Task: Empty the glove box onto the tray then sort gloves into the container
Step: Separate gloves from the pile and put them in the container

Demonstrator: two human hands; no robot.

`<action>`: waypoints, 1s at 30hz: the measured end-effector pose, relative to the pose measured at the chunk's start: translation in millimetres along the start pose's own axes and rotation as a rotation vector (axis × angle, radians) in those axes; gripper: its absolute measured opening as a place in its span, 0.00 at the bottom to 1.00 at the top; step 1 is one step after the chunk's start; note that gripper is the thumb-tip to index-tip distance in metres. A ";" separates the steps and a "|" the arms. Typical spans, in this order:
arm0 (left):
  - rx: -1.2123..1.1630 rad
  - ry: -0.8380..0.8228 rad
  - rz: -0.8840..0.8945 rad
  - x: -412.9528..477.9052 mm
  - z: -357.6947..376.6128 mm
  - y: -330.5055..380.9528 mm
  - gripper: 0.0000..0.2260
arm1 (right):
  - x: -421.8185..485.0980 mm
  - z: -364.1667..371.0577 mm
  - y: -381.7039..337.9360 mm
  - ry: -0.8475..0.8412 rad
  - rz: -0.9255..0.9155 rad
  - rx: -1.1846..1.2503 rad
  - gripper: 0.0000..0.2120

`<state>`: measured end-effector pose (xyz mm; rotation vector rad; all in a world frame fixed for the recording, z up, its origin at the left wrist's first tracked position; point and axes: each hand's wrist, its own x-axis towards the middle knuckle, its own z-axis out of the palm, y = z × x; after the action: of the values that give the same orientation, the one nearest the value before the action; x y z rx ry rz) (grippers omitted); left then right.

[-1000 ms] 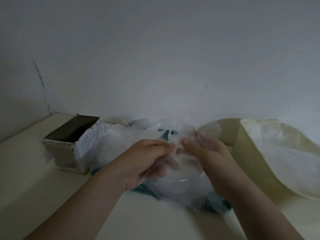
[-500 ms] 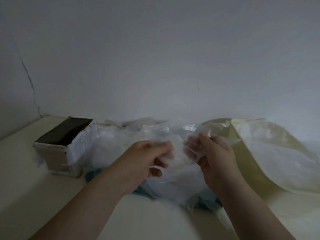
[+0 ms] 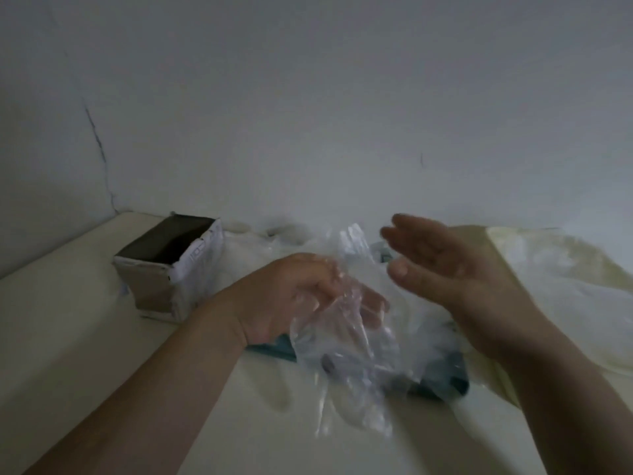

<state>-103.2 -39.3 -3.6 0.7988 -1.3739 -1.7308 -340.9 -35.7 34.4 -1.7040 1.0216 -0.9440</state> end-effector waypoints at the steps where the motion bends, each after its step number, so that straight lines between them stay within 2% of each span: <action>1: 0.018 -0.055 0.001 0.3 -0.8 -2.8 0.12 | 2.8 2.1 4.0 -0.131 0.029 0.044 0.32; 3: 0.070 -0.113 -0.023 -0.4 -0.2 -4.5 0.13 | 8.7 4.6 15.7 -0.276 0.045 0.161 0.28; 6: 0.139 -0.104 -0.030 -4.6 3.6 0.7 0.07 | 12.7 7.4 22.5 -0.292 0.108 0.296 0.22; 8: 0.180 0.035 -0.038 -3.9 6.7 4.8 0.09 | 13.0 9.1 26.1 -0.272 0.160 0.293 0.15; 11: 0.343 0.321 -0.051 4.3 8.4 -0.2 0.07 | 15.8 11.1 31.9 -0.115 0.174 0.180 0.06; 14: 0.546 0.495 0.014 7.6 12.2 -5.8 0.04 | 17.6 7.1 33.9 -0.003 0.181 0.071 0.05; 16: 0.580 0.533 0.063 5.5 8.5 -3.5 0.01 | 17.1 2.6 31.3 0.037 0.157 -0.009 0.06; 19: 0.610 0.664 0.158 3.4 -7.2 2.2 0.02 | 15.2 -7.9 26.6 0.088 0.115 -0.107 0.06; 22: 0.700 0.849 0.301 7.8 -15.5 1.6 0.05 | 11.1 -19.7 21.2 -0.025 0.048 -0.212 0.07; 24: 0.788 0.772 0.339 15.9 -6.7 -1.4 0.07 | 7.3 -25.7 15.4 -0.240 0.037 -0.245 0.06; 26: 0.924 0.562 0.196 32.4 2.6 -14.2 0.08 | 4.4 -27.9 11.2 -0.436 0.070 -0.297 0.05; 28: 1.058 0.388 -0.025 49.1 4.0 -28.3 0.14 | 4.0 -27.7 11.4 -0.518 0.088 -0.393 0.05; 30: 1.201 0.274 -0.084 63.6 -3.5 -47.5 0.22 | 5.3 -25.6 15.4 -0.512 0.091 -0.501 0.04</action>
<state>-141.3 -90.1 -51.4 1.6433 -2.1491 -0.6364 -365.6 -52.2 28.2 -2.1349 1.0188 -0.1617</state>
